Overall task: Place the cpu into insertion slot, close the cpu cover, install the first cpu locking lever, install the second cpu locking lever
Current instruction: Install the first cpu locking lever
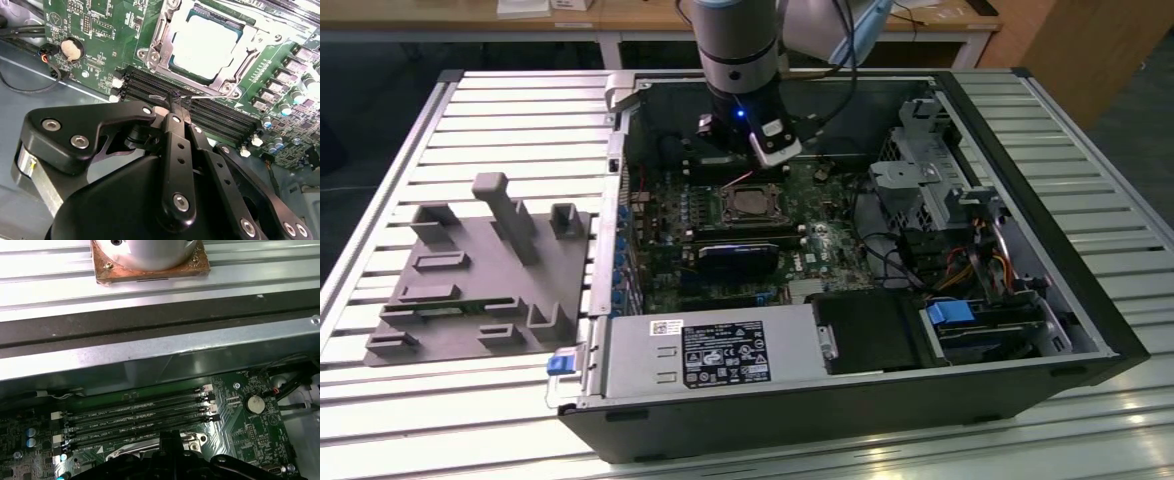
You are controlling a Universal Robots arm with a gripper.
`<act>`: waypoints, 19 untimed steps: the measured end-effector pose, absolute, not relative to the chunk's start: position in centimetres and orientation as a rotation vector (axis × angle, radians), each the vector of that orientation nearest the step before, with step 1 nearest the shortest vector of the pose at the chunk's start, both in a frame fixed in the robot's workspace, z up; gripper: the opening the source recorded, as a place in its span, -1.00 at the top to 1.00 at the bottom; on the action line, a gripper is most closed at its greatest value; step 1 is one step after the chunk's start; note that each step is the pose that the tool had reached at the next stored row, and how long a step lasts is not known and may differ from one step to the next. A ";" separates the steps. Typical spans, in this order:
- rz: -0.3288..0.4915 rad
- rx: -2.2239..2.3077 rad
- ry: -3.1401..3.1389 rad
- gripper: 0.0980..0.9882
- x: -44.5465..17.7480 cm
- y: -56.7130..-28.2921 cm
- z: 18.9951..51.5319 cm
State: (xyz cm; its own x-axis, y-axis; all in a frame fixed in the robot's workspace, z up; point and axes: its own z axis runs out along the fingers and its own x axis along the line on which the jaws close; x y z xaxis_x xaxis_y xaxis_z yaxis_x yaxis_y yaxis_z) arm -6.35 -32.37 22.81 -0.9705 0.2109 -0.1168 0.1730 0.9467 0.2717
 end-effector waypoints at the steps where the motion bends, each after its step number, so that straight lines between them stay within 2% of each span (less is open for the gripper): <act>1: 0.393 0.293 2.956 0.99 -6.3 -32.3 22.8; 19: 0.393 0.293 2.956 0.99 -6.3 -31.8 22.0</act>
